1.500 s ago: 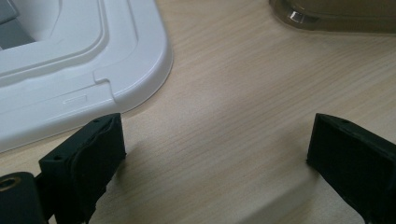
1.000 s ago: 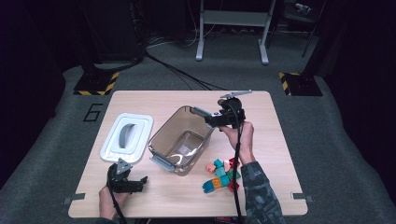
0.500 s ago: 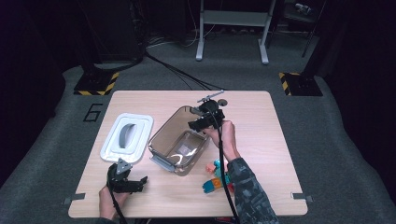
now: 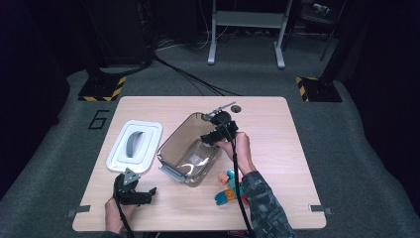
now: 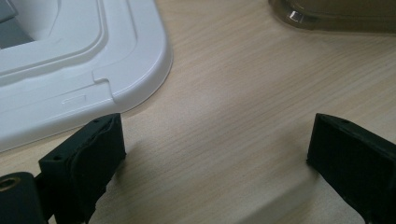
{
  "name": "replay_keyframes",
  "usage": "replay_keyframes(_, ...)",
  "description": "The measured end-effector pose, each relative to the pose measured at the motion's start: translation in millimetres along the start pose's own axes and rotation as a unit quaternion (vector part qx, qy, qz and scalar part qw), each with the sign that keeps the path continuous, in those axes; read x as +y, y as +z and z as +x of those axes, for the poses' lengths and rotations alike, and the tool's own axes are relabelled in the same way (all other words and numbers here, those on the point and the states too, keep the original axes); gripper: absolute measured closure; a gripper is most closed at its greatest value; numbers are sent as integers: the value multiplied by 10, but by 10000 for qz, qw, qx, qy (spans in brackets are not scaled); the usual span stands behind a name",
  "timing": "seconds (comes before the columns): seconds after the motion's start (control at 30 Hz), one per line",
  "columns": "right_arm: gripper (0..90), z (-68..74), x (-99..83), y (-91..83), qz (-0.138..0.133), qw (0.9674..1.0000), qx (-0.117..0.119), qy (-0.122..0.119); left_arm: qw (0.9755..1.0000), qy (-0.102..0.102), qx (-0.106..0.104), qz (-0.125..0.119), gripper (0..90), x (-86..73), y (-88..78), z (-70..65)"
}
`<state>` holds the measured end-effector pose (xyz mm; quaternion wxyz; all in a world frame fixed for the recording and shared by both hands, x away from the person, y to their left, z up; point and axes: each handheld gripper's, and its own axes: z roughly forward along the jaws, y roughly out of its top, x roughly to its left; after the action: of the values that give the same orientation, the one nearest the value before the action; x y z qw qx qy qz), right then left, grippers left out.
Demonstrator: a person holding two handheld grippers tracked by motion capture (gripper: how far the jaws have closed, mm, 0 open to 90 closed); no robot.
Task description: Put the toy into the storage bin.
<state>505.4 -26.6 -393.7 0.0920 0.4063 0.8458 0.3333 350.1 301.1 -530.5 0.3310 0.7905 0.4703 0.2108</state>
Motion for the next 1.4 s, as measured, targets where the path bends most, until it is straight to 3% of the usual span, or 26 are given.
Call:
replay_keyframes(0.2, 261, 28, -12, -17, 8, 10000, 11, -53, 10000, -4, -1, 0, 39, 0, 0, 0)
replay_keyframes(0.27, 222, 36, -20, -51, -108, 9999, 0, -54, 10000, 11, -9, 0, 39, 0, 0, 1)
replay_keyframes(0.43, 136, 28, -62, -242, -376, 9992, 38, -129, 10000, -2, -13, -5, 40, 0, 1, -1)
replay_keyframes(0.57, 88, -2, -168, -410, -598, 9982, 68, -49, 10000, 17, -22, 2, 40, 0, 0, 0)
replay_keyframes(0.73, 43, -82, -383, -613, -767, 9970, 24, 34, 10000, 33, -8, -4, 39, 0, -1, -1)
replay_keyframes(0.97, 11, -238, -741, -772, -818, 9963, -188, 189, 10000, 10, 3, -39, 38, -3, 5, -7)
replay_keyframes(1.17, 0, -406, -1079, -783, -695, 9958, -403, 428, 10000, 23, 28, -64, 38, -4, 6, -12)
replay_keyframes(1.4, 0, -549, -1424, -666, -514, 9952, -515, 661, 10000, 23, 3, -41, 38, -3, 4, -8)
